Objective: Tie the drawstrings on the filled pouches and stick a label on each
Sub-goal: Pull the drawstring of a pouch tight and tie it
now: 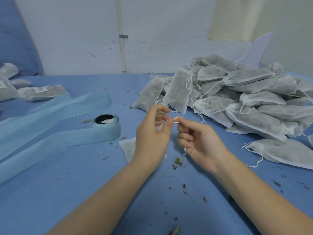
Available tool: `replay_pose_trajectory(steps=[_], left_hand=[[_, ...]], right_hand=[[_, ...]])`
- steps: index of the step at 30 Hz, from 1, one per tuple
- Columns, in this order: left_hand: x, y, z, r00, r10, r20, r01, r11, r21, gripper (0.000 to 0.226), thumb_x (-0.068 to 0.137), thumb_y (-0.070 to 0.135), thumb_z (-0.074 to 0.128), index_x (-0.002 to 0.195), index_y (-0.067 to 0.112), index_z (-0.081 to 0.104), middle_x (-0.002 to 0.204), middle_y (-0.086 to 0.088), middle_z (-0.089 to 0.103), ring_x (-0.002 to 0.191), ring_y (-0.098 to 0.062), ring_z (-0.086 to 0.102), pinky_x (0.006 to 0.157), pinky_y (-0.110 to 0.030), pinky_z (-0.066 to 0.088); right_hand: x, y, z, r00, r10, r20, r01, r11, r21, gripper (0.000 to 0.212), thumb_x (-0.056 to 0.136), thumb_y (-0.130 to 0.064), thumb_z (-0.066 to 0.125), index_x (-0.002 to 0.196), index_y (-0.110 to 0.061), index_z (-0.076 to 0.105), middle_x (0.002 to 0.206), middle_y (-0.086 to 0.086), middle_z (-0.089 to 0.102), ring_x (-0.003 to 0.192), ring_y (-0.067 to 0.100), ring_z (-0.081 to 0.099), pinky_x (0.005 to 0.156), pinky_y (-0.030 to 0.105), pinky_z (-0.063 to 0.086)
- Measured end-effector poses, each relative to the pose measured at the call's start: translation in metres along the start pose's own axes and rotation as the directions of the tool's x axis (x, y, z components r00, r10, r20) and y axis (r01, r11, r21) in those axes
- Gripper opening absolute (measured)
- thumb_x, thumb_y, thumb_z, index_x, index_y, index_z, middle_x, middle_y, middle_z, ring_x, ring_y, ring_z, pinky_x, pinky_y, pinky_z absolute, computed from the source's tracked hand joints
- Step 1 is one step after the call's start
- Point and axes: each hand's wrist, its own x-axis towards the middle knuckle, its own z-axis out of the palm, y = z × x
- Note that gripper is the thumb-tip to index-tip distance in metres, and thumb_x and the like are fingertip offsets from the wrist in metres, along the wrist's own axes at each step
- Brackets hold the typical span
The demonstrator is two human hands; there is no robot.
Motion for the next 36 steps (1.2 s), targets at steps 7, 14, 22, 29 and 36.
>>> replay_pose_trajectory(steps=[7, 14, 22, 29, 36], left_hand=[[-0.011, 0.008, 0.002, 0.951, 0.277, -0.136, -0.231, 0.932, 0.28, 0.01, 0.081, 0.015, 0.069, 0.089, 0.018, 0.074, 0.098, 0.013, 0.063, 0.099, -0.01, 0.059, 0.085, -0.006, 0.037], [-0.008, 0.006, -0.001, 0.88, 0.449, -0.156, -0.304, 0.784, 0.542, 0.006, 0.08, 0.008, 0.069, 0.076, 0.007, 0.073, 0.095, -0.005, 0.067, 0.094, -0.026, 0.054, 0.086, -0.003, 0.027], [-0.006, 0.017, 0.001, 0.995, 0.057, -0.08, -0.028, 0.945, 0.326, 0.019, 0.089, 0.032, 0.061, 0.076, 0.046, 0.058, 0.094, 0.018, 0.038, 0.105, -0.009, 0.029, 0.102, -0.035, 0.029], [0.003, 0.024, 0.001, 0.994, -0.082, -0.071, 0.101, 0.939, 0.33, 0.02, 0.092, 0.031, 0.053, 0.074, 0.041, 0.053, 0.086, 0.017, 0.038, 0.1, -0.006, 0.026, 0.092, -0.025, 0.02], [0.018, 0.032, -0.01, 0.978, -0.024, -0.208, 0.1, 0.926, 0.365, 0.018, 0.095, 0.025, 0.05, 0.079, 0.034, 0.052, 0.1, 0.006, 0.038, 0.105, -0.013, 0.03, 0.097, -0.028, 0.022]], right_hand=[[0.0, 0.0, 0.0, 0.999, -0.02, -0.041, 0.019, 1.0, -0.023, 0.009, 0.068, -0.019, 0.068, 0.061, -0.015, 0.072, 0.057, -0.007, 0.035, 0.043, 0.005, 0.024, 0.038, 0.015, 0.021], [-0.01, 0.002, 0.003, 0.946, -0.304, -0.112, 0.218, 0.853, -0.473, 0.01, 0.085, -0.016, 0.069, 0.078, -0.015, 0.077, 0.051, -0.015, 0.052, 0.046, 0.004, 0.036, 0.045, 0.014, 0.034], [-0.007, 0.004, 0.002, 0.903, -0.429, -0.014, 0.362, 0.779, -0.512, 0.008, 0.091, -0.016, 0.062, 0.092, -0.015, 0.07, 0.104, -0.009, 0.071, 0.094, 0.001, 0.065, 0.081, 0.012, 0.046], [-0.004, 0.008, 0.008, 0.894, -0.449, -0.006, 0.36, 0.725, -0.587, 0.016, 0.095, -0.021, 0.058, 0.079, -0.026, 0.059, 0.055, -0.015, 0.055, 0.058, 0.004, 0.053, 0.067, 0.026, 0.042], [-0.004, 0.003, 0.01, 0.85, -0.527, -0.029, 0.415, 0.701, -0.58, 0.016, 0.082, -0.027, 0.074, 0.069, -0.036, 0.073, 0.044, -0.016, 0.037, 0.045, 0.005, 0.034, 0.051, 0.016, 0.032]])
